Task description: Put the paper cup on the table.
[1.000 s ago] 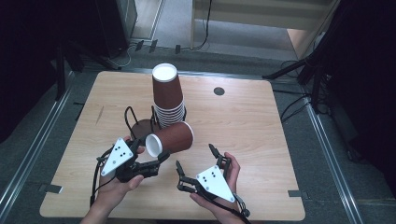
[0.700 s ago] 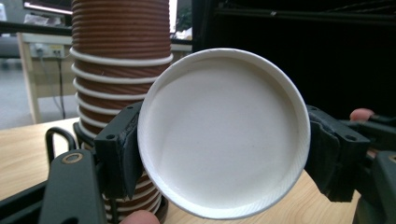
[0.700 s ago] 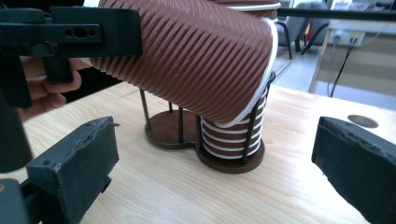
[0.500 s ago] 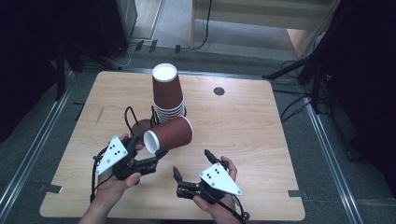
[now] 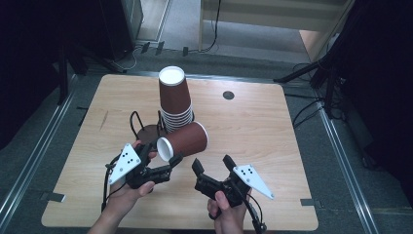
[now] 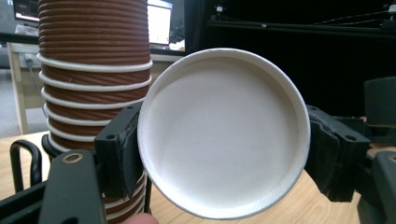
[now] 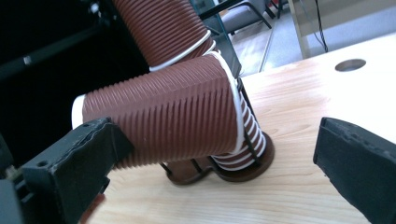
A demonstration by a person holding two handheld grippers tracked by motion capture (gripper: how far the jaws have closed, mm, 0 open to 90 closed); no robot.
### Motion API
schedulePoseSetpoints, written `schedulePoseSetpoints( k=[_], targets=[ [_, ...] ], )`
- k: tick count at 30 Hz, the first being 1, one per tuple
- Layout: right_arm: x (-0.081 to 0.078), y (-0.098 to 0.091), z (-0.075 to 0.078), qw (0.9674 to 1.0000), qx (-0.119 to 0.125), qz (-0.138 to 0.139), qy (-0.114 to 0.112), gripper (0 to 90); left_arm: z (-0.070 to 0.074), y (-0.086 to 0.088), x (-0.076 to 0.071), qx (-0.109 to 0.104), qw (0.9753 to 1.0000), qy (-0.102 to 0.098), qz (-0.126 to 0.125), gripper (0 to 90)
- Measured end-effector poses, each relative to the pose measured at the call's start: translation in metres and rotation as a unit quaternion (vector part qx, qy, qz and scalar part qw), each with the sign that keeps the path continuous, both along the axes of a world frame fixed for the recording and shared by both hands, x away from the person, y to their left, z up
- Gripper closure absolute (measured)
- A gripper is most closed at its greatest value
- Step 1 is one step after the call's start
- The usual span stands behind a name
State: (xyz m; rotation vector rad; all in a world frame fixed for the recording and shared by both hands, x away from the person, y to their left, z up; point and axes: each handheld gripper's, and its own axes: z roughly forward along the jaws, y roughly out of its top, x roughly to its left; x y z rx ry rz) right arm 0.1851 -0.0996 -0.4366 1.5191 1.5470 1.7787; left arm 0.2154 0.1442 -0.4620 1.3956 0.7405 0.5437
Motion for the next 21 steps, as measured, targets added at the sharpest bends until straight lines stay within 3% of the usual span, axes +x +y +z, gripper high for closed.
schedulePoseSetpoints(
  k=[6, 9, 13, 16, 18, 21],
  targets=[
    [0.0008, 0.0016, 0.0028, 0.9962, 0.075, -0.033, 0.028, 0.0, -0.0012, -0.0003, -0.0002, -0.003, 1.0000, -0.002, 0.000, 24.0],
    [-0.0001, 0.0030, 0.0044, 0.9942, 0.083, -0.062, 0.031, 0.0, -0.0017, -0.0002, -0.0007, 0.000, 1.0000, -0.004, 0.001, 24.0],
    [0.0001, 0.0043, 0.0030, 0.9898, 0.117, -0.067, 0.046, 0.0, -0.0022, -0.0005, -0.0020, -0.001, 0.9999, -0.010, 0.004, 24.0],
    [0.0016, 0.0043, -0.0001, 0.9830, 0.152, -0.081, 0.065, 0.0, -0.0028, -0.0006, -0.0022, -0.002, 0.9999, -0.013, 0.006, 24.0],
    [0.0038, 0.0042, -0.0015, 0.9768, 0.182, -0.076, 0.084, 0.0, -0.0040, -0.0009, -0.0020, -0.006, 0.9998, -0.016, 0.011, 24.0],
    [0.0075, 0.0044, -0.0040, 0.9694, 0.208, -0.076, 0.106, 0.0, -0.0056, -0.0017, -0.0016, -0.007, 0.9997, -0.018, 0.012, 24.0]
  ],
)
